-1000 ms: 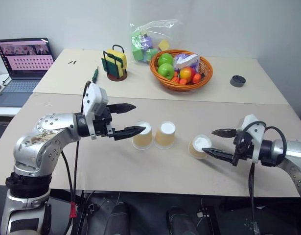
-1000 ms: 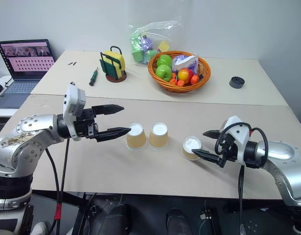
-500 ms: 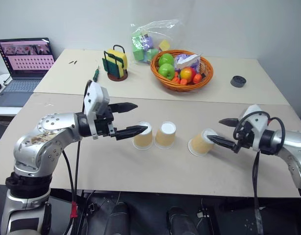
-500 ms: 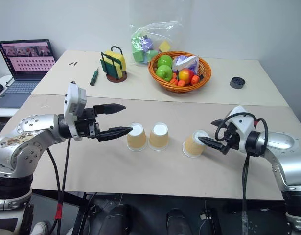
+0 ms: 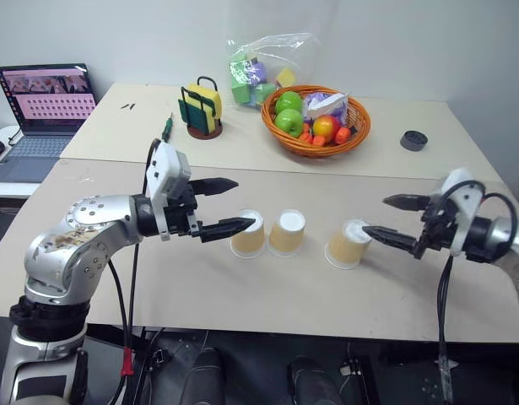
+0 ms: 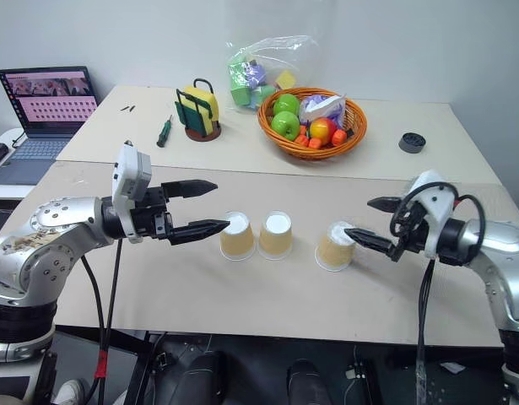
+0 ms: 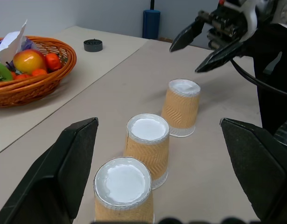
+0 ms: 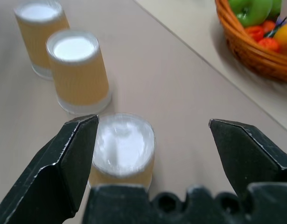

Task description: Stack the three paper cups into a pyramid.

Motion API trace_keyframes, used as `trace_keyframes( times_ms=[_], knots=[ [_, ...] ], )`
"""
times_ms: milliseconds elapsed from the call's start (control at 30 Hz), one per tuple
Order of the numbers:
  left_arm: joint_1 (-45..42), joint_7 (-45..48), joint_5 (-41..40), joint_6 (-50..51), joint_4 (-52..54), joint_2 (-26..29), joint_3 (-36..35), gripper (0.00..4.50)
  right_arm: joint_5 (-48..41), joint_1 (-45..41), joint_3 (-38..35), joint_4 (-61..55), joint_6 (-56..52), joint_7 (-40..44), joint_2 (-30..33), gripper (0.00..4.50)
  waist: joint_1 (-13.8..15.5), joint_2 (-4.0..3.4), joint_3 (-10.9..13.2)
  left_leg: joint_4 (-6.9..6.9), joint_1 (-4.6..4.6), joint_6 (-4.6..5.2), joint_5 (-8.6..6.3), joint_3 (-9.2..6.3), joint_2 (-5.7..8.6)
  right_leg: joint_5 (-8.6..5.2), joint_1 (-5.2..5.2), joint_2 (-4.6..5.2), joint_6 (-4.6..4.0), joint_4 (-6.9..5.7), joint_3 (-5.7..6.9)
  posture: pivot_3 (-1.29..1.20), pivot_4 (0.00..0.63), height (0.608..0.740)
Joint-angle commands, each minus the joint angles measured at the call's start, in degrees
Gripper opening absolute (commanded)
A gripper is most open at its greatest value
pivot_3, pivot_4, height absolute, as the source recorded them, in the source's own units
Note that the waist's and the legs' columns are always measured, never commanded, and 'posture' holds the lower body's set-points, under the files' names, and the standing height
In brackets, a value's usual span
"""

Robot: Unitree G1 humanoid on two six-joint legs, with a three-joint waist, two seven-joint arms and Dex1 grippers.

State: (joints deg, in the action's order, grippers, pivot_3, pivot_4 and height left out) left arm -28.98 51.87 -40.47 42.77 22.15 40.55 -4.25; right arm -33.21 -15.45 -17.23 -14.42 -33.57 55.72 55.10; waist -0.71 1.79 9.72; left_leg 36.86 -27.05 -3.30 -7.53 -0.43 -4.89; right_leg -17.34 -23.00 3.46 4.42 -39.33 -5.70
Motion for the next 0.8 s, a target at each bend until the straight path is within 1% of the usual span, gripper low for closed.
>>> trace_keyframes(
  times_ms=[33, 133, 200, 267, 333, 500, 633, 800],
  knots=[
    [-0.5, -0.1, -0.1, -0.8, 1.2, 0.5, -0.4, 4.47, -3.6, 0.1, -4.9, -3.0, -2.5, 1.2, 2.4, 4.5, 0.0, 0.0, 0.0, 0.0, 0.0, 0.0, 0.0, 0.0, 0.0, 0.0, 0.0, 0.0, 0.0, 0.0, 0.0, 0.0, 0.15, 0.675],
    [-0.5, -0.3, -0.2, -0.8, 1.2, 0.5, -0.6, 4.47, -1.2, 8.0, -4.4, -4.8, -1.4, 4.4, 4.0, 4.5, 0.3, 0.0, 0.0, -0.01, 0.0, 0.0, 0.0, 0.0, 0.0, -0.01, 0.0, 0.0, 0.0, 0.01, 0.0, 0.0, 0.15, 0.675],
    [-0.5, -0.3, -0.1, -0.8, 1.1, 0.5, -0.6, 4.47, 3.2, 12.9, -1.7, -3.9, 1.0, 4.7, 4.9, 4.5, 0.6, 0.02, 0.0, -0.02, -0.01, 0.02, -0.02, 0.0, 0.0, -0.04, 0.02, 0.0, -0.01, 0.04, 0.02, 0.0, 0.15, 0.675],
    [-0.5, -0.5, -0.2, -0.7, 1.3, 0.6, -0.6, 4.47, 7.8, 15.5, 1.5, -2.5, 3.8, 3.9, 5.3, 4.5, 0.5, 0.02, 0.0, -0.01, -0.03, 0.02, -0.02, 0.0, 0.02, -0.04, 0.0, 0.02, 0.01, 0.05, 0.01, 0.0, 0.15, 0.675],
    [-0.4, -0.7, -0.3, -0.6, 1.6, 0.6, -0.6, 4.47, 10.3, 15.6, 4.0, -1.2, 5.6, 3.1, 4.4, 4.5, 0.3, 0.0, 0.0, 0.0, -0.02, 0.02, -0.01, 0.0, 0.02, -0.08, -0.02, 0.02, 0.09, 0.03, 0.0, 0.0, 0.15, 0.675],
    [-0.4, -1.4, -0.9, 0.0, 2.2, 0.8, -0.9, 4.47, 11.0, 10.2, 7.7, 0.2, 6.2, 1.5, 0.7, 4.5, -0.8, -0.04, 0.0, 0.01, 0.06, 0.01, 0.0, 0.0, 0.0, -0.15, 0.0, 0.0, 0.29, 0.0, -0.03, 0.0, 0.15, 0.675],
    [-0.6, -1.9, -0.8, 0.0, 2.1, 0.9, -0.9, 4.47, 11.5, 3.6, 11.4, 1.9, 6.5, 1.7, -1.9, 4.5, -0.4, -0.03, 0.0, 0.01, 0.05, 0.01, 0.0, 0.0, 0.01, -0.16, 0.01, 0.0, 0.3, -0.01, -0.03, 0.0, 0.15, 0.675],
    [-0.8, -2.7, -1.1, 0.2, 2.3, 0.8, -1.1, 4.47, 12.7, -1.6, 14.0, 4.9, 7.1, 1.9, -3.8, 4.5, 0.1, -0.05, 0.0, -0.01, 0.02, 0.01, 0.0, 0.0, 0.01, -0.14, -0.02, 0.0, 0.24, -0.01, -0.01, 0.0, 0.15, 0.675]
  ],
)
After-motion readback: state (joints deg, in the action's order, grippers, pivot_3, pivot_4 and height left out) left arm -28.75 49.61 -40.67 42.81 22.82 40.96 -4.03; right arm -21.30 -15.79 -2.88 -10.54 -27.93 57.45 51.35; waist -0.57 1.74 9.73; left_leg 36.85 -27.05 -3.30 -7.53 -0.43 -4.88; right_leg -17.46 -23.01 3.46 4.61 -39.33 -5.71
